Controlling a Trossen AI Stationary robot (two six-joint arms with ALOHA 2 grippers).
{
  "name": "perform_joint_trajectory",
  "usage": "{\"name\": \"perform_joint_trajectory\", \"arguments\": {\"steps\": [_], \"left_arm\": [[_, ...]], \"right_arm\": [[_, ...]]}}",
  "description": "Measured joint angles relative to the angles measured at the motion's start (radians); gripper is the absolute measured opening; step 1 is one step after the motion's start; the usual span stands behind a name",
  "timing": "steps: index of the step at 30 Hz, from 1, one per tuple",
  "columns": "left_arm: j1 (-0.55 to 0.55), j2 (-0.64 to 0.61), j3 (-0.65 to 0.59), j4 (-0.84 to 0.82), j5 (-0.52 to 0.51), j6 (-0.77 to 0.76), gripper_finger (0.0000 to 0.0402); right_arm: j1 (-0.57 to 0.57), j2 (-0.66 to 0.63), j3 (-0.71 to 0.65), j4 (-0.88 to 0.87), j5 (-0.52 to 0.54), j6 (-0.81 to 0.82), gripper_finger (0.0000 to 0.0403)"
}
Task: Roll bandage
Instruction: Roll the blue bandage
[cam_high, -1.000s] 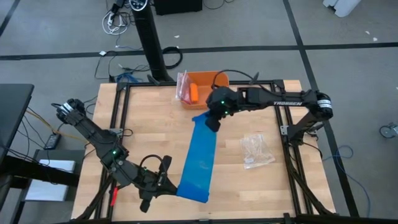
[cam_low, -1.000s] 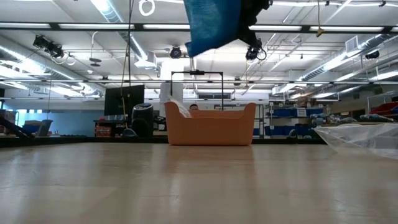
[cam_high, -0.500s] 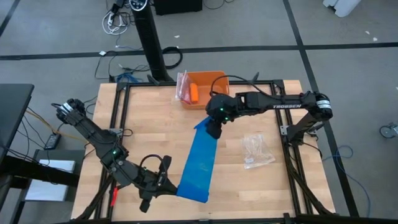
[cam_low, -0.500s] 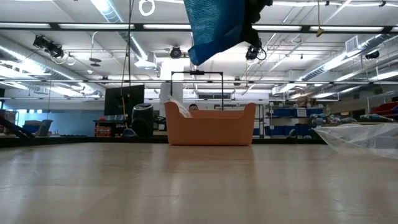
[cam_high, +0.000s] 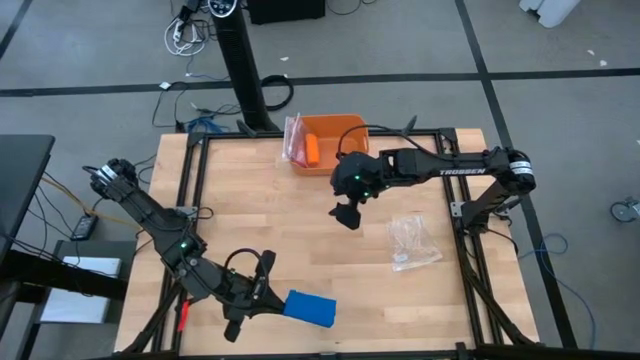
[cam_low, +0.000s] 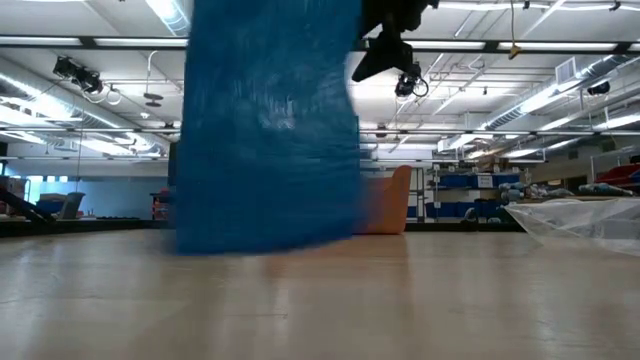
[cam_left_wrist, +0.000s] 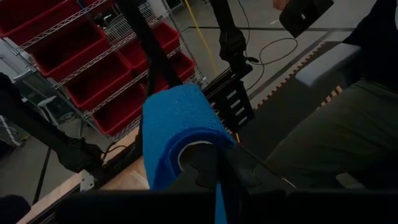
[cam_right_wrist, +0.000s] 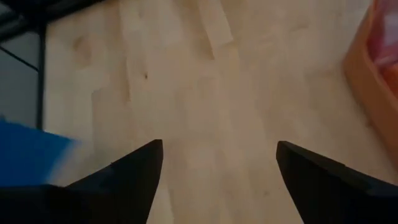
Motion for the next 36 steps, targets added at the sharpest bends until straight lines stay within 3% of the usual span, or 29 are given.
{"name": "perform_joint_trajectory", "arguments": {"steps": [6,10,14,25,31,36], "left_arm": [[0.005,0.0,-0.011,-0.034,-0.079,-0.025,0.0007],[0.022,0.0,-0.05,-0.009,-0.092,-0.049,0.0007],[0.042,0.0,-0.084,0.049,-0.091,-0.053,0.0007],[0.149,-0.082,-0.236,0.215,-0.098,-0.041,0.0007],[0.22,-0.114,-0.29,0.308,-0.063,-0.001,0.0007],[0.251,-0.114,-0.292,0.369,-0.038,0.068,0.0007]], "right_arm": [[0.046,-0.04,-0.002,-0.078,0.081,-0.082,0.0296],[0.15,-0.057,-0.105,-0.014,0.191,-0.095,0.0273],[0.245,-0.069,-0.284,0.168,0.244,-0.05,0.0247],[0.462,-0.145,-0.763,0.912,0.408,0.107,0.0201],[0.518,-0.116,-0.885,1.24,0.445,0.15,0.0191],[0.523,-0.048,-0.908,1.38,0.444,0.199,0.019]]}}
